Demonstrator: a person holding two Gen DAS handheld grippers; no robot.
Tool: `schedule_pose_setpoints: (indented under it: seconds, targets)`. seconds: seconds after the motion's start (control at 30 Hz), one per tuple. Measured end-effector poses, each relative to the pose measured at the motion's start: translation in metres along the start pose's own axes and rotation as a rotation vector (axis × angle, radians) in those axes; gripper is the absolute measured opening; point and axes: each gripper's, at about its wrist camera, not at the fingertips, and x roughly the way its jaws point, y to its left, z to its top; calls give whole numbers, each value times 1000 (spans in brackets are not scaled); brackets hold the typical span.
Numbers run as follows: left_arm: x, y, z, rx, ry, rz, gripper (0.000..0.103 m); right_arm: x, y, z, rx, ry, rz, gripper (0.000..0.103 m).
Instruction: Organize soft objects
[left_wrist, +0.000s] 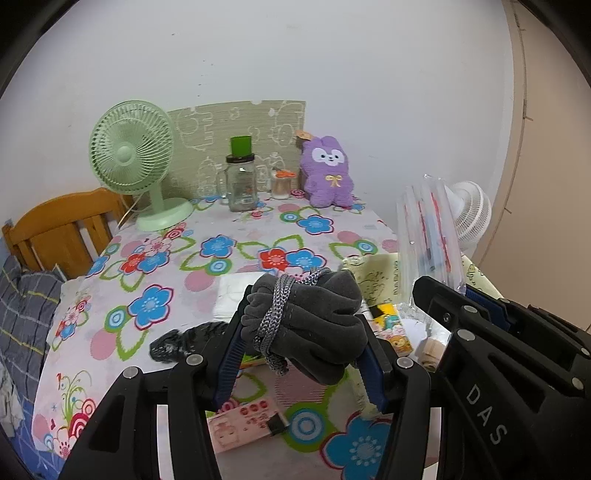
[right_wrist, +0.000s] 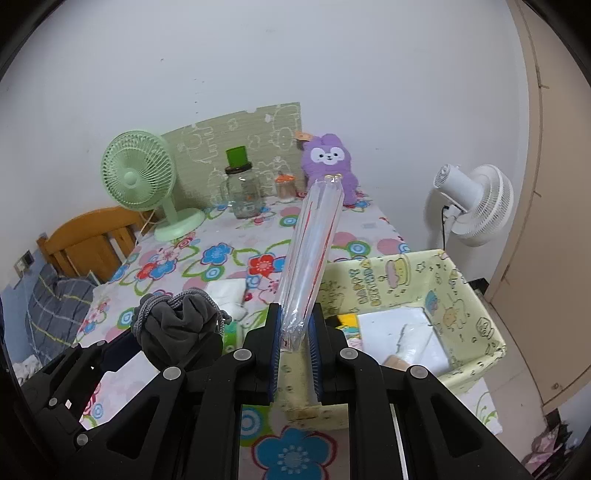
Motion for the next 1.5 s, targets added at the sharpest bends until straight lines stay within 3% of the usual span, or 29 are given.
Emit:
schedule_pose_setpoints:
  seconds: [0.7,1.13,1.27,1.5]
  targets:
    - [31,-61,8,69,30,-105,58,7,-61,5,22,8,-80,17]
    - [61,-85,3,117,100,-131,60,27,-87,-3,56,66,-124,17]
    - [65,-89,1,130,108,-124,65,32,-90,-5,65,83,-124,17]
    - [66,-95,1,143,120,-168,84,37,-97,-5,80,96,-128,17]
